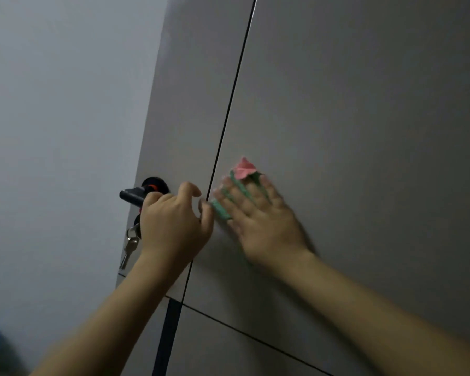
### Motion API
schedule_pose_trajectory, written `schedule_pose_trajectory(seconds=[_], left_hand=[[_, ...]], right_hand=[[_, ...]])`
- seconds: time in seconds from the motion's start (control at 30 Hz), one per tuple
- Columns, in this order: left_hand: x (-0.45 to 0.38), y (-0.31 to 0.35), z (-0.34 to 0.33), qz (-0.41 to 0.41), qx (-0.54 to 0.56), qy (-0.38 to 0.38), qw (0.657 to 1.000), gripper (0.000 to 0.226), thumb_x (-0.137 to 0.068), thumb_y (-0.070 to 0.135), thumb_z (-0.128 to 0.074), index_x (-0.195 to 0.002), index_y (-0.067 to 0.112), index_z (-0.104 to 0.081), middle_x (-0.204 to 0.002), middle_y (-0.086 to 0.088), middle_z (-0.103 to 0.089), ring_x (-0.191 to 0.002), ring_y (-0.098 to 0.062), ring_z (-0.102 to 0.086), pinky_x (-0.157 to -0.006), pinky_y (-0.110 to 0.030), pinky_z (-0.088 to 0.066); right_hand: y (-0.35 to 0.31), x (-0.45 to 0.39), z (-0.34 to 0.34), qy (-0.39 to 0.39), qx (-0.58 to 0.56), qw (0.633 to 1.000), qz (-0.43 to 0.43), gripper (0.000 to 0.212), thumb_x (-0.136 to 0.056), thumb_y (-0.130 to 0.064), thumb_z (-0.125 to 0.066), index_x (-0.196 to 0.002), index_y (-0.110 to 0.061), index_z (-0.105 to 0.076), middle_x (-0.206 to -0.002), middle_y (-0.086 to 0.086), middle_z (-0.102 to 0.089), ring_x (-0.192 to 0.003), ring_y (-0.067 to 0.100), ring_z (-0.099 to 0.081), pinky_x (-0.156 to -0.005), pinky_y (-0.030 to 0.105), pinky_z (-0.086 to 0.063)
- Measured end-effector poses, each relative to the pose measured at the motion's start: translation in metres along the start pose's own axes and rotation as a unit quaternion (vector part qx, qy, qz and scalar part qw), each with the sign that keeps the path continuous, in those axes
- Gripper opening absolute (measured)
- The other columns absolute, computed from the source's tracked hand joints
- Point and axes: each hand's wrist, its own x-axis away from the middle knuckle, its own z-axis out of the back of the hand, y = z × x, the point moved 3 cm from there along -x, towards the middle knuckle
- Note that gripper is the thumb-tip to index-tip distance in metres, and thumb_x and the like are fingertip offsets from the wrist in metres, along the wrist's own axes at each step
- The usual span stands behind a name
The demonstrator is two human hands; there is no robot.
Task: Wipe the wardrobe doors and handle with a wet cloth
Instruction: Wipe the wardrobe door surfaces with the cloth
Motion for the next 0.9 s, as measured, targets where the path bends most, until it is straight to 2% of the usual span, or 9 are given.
schedule_pose_trajectory(seconds=[0.1,0.27,0.4,0.47,0.53,0.6,0.7,0.8,0.9], left_hand=[[0.008,0.002,0.004,-0.025,-0.008,0.019,0.999,0.036,-0.088,0.035,-0.032,-0.096,0.011,-0.058,-0.049,0.007,-0.049,-0.045,-0.013,-0.046,-0.076,-0.030,-0.035],[0.016,0.003,0.005,-0.020,-0.011,0.037,0.999,0.030,-0.099,0.032,-0.035,-0.105,0.010,-0.054,-0.056,0.003,-0.041,-0.056,-0.014,-0.032,-0.080,-0.031,-0.032],[0.012,0.002,0.000,-0.022,-0.010,0.053,0.998,0.036,-0.098,0.038,-0.033,-0.104,0.011,-0.056,-0.055,0.006,-0.044,-0.055,-0.014,-0.042,-0.079,-0.031,-0.032],[0.007,-0.001,-0.003,-0.025,-0.016,0.057,0.998,0.038,-0.098,0.042,-0.032,-0.104,0.013,-0.057,-0.052,0.006,-0.046,-0.050,-0.008,-0.041,-0.075,-0.028,-0.028],[0.005,-0.003,-0.002,-0.028,-0.018,0.056,0.998,0.037,-0.098,0.043,-0.032,-0.105,0.014,-0.056,-0.050,0.006,-0.046,-0.049,-0.005,-0.037,-0.074,-0.028,-0.025],[0.007,-0.005,-0.003,-0.031,-0.017,0.058,0.998,0.039,-0.097,0.044,-0.031,-0.105,0.014,-0.054,-0.052,0.005,-0.048,-0.050,-0.007,-0.039,-0.076,-0.029,-0.026],[0.007,-0.007,-0.008,-0.033,-0.008,0.062,0.997,0.040,-0.097,0.044,-0.031,-0.104,0.013,-0.055,-0.050,0.006,-0.048,-0.050,-0.010,-0.043,-0.082,-0.032,-0.033],[0.007,-0.007,-0.008,-0.035,-0.004,0.077,0.996,0.040,-0.096,0.042,-0.034,-0.102,0.011,-0.058,-0.045,0.008,-0.040,-0.046,-0.009,-0.036,-0.080,-0.033,-0.033],[0.007,-0.007,-0.006,-0.032,-0.008,0.069,0.997,0.038,-0.096,0.040,-0.038,-0.100,0.009,-0.059,-0.044,0.007,-0.039,-0.046,-0.013,-0.034,-0.079,-0.035,-0.033]], right_hand=[[0.050,0.046,0.014,0.038,0.015,0.999,-0.004,0.052,-0.093,-0.028,-0.036,-0.143,-0.014,-0.038,-0.148,0.012,-0.039,-0.140,0.035,-0.026,-0.113,0.051,-0.018],[0.100,0.029,0.024,0.134,0.042,0.932,-0.336,0.060,-0.093,-0.037,-0.021,-0.147,-0.016,-0.035,-0.152,0.012,-0.034,-0.142,0.036,-0.024,-0.116,0.044,-0.005],[-0.006,0.008,-0.011,0.084,0.035,0.993,-0.076,0.054,-0.091,-0.032,-0.029,-0.138,-0.017,-0.049,-0.145,0.009,-0.045,-0.138,0.033,-0.036,-0.113,0.046,-0.015],[0.012,0.015,-0.001,0.043,0.029,0.998,0.018,0.050,-0.093,-0.033,-0.031,-0.138,-0.018,-0.050,-0.143,0.007,-0.047,-0.136,0.030,-0.039,-0.112,0.044,-0.018],[0.063,0.010,0.012,0.070,0.045,0.996,-0.038,0.053,-0.094,-0.034,-0.028,-0.140,-0.014,-0.047,-0.144,0.010,-0.046,-0.137,0.032,-0.037,-0.113,0.043,-0.017],[0.110,0.004,0.025,0.112,0.059,0.971,-0.203,0.058,-0.093,-0.035,-0.022,-0.143,-0.015,-0.042,-0.147,0.010,-0.042,-0.139,0.032,-0.034,-0.115,0.040,-0.012],[0.086,-0.009,0.016,0.163,0.060,0.934,-0.311,0.059,-0.091,-0.036,-0.021,-0.142,-0.016,-0.043,-0.148,0.009,-0.042,-0.139,0.032,-0.033,-0.115,0.041,-0.008],[0.026,0.015,0.000,0.101,0.039,0.988,-0.109,0.053,-0.093,-0.034,-0.027,-0.139,-0.017,-0.048,-0.145,0.006,-0.046,-0.137,0.031,-0.036,-0.114,0.045,-0.015],[0.068,0.066,0.022,0.059,0.074,0.995,0.044,0.049,-0.093,-0.027,-0.035,-0.137,-0.012,-0.048,-0.143,0.009,-0.046,-0.135,0.034,-0.039,-0.115,0.043,-0.015]])
